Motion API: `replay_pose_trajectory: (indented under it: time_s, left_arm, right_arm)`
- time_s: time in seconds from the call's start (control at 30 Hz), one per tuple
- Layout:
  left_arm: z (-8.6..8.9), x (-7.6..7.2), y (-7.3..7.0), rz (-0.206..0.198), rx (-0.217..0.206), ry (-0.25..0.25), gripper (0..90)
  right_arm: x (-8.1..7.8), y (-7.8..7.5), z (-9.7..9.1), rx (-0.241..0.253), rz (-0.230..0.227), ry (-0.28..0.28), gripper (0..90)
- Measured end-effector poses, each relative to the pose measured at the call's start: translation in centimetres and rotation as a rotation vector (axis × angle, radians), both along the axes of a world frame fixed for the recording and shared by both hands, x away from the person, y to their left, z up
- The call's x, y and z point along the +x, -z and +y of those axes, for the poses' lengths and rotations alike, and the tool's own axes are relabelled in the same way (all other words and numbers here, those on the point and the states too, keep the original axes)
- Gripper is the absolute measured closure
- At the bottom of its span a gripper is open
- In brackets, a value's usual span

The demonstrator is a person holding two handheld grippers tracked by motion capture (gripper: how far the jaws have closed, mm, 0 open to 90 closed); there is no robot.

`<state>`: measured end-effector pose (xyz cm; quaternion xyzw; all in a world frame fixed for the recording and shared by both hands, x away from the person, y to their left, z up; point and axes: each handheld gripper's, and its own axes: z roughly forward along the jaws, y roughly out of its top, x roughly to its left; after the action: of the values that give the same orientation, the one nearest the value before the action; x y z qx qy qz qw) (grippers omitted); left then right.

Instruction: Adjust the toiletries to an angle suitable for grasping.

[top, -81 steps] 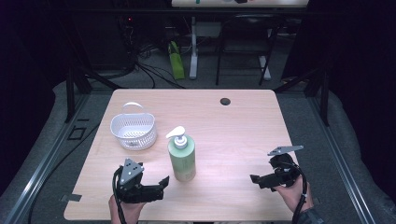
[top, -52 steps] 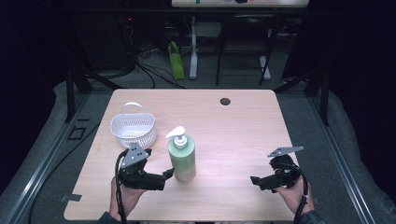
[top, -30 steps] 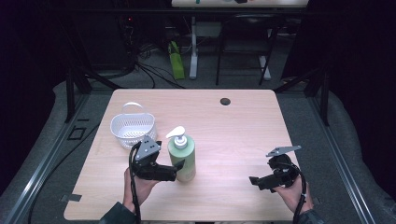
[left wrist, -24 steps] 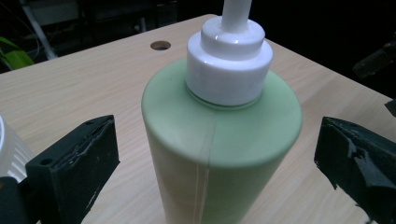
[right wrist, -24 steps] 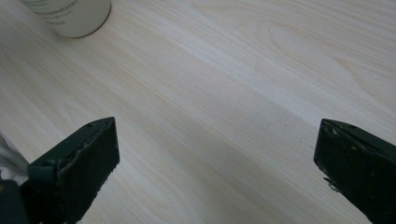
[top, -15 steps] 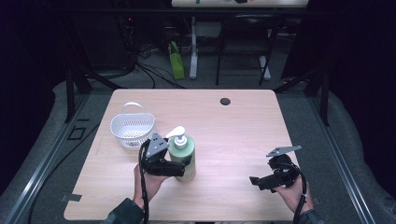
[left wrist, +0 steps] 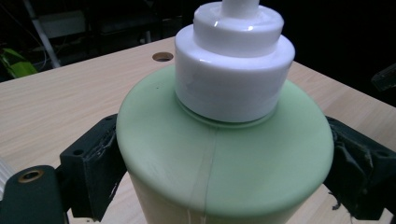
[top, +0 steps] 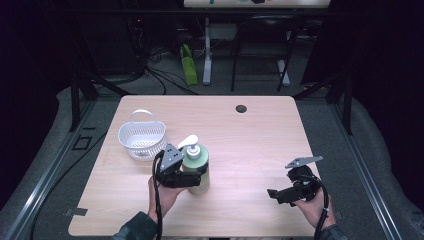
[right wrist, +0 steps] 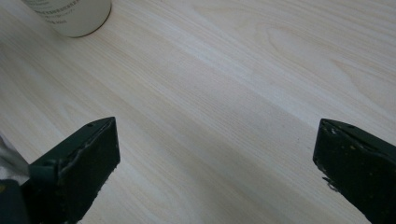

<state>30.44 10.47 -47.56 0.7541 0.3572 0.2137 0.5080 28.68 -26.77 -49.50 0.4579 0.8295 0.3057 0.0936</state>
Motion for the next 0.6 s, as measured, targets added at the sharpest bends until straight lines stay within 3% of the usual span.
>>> replay_pose_trajectory:
  time_s: [0.6]
  left_arm:
    - [0.23,-0.25,0.10,-0.018,0.003,-0.011,11.8]
  right_arm:
    - [-0.06,0.01,0.21,-0.005,0.002,-0.005,0.6]
